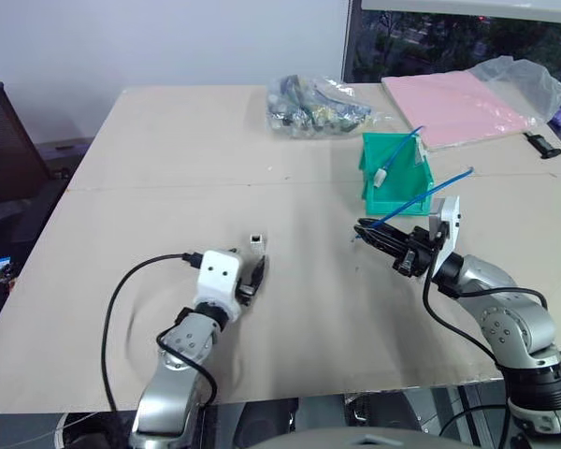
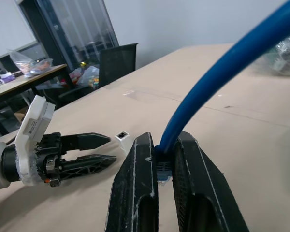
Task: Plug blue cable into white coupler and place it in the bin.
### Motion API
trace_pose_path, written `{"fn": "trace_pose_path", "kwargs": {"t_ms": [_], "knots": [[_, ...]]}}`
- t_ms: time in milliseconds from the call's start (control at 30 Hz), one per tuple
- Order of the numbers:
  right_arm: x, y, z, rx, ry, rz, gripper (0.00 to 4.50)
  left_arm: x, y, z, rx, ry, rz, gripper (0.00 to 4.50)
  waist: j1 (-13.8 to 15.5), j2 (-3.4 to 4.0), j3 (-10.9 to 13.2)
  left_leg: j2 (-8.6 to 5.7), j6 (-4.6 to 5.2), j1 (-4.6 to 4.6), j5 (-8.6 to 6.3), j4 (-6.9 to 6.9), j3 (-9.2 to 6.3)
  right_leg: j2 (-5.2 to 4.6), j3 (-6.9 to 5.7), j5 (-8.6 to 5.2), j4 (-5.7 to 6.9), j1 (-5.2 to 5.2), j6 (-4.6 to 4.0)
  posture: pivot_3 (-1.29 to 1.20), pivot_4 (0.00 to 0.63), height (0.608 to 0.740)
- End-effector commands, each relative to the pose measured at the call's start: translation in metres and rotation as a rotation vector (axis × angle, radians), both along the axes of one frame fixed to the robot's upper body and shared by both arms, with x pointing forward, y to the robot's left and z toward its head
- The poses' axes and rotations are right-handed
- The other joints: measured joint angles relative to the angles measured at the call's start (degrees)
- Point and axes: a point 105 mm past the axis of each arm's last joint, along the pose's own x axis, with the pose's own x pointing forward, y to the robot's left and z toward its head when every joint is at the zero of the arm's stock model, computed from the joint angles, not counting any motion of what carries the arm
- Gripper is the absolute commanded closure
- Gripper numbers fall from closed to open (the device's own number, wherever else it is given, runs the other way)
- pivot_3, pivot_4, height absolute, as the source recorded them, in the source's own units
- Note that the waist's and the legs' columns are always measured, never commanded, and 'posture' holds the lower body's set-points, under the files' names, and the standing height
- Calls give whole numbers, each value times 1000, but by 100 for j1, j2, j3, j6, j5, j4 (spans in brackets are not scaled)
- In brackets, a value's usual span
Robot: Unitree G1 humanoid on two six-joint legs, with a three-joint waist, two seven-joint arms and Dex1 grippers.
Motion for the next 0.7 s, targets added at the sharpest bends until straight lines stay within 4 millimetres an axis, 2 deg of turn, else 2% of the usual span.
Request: {"fn": "trace_pose_path", "kwargs": {"t_ms": [33, 233, 367, 400, 433, 500, 533, 567, 667, 700], "knots": [[-4, 1, 12, 9, -48, -9, 4500, 13, -2, 6, 6, -50, 19, 1396, 5, 0, 0, 0, 0, -1, 0, 0, -4, 0, -4, 0, 0, 0, 0, 0, 150, 740], [-5, 2, 11, 2, -43, -17, 4500, 25, -13, -1, 24, -56, 6, 1396, 4, 0, 0, -2, 0, -3, 0, 0, -7, -1, -5, 0, -1, 1, 1, 0, 150, 740], [-3, 2, 11, -4, -44, -23, 4500, 26, -12, -2, 22, -62, 11, 1396, 7, 0, 0, -2, 0, -2, 0, 1, -6, -4, -4, 1, 0, 1, 1, 0, 150, 740], [-3, 2, 11, -5, -44, -23, 4500, 26, -12, -3, 25, -64, 11, 1944, 7, 0, 0, -2, 0, -2, 0, 1, -6, -4, -5, 1, 0, 1, 1, 0, 150, 740], [-2, 2, 11, -5, -44, -23, 4500, 27, -11, -3, 29, -67, 12, 2210, 6, 0, 0, -2, 0, -2, 0, 1, -7, -4, -5, 1, 0, 1, 1, 0, 150, 740], [-2, 2, 11, -11, -47, -21, 4500, 27, -8, -5, 22, -64, 26, 3115, 7, 0, 0, -2, 0, -1, 0, 1, -8, -5, -6, 1, 1, 1, 0, 0, 150, 740], [-2, 2, 11, -14, -49, -20, 4500, 27, -7, -5, 20, -62, 27, 3708, 6, 0, 0, -2, 0, -1, 0, 1, -8, -5, -6, 1, 1, 1, 0, 0, 150, 740], [-1, 2, 11, -15, -49, -20, 4500, 27, -7, -6, 21, -60, 23, 3978, 5, 0, 0, -2, 0, -1, 0, 1, -8, -5, -6, 1, 1, 1, 0, 0, 150, 740], [0, 4, 11, -25, -56, -17, 4500, 29, -12, -8, 18, -60, -31, 3942, 9, 1, 0, -2, 0, 0, 0, 1, -8, -5, -6, 1, 2, 1, 0, 0, 150, 740], [0, 4, 10, -36, -62, -10, 4500, 29, -21, -8, 3, -55, -94, 3942, 14, 2, -1, -2, 0, 0, 0, 1, -8, -5, -7, 1, 2, 1, 0, 0, 150, 740]]}}
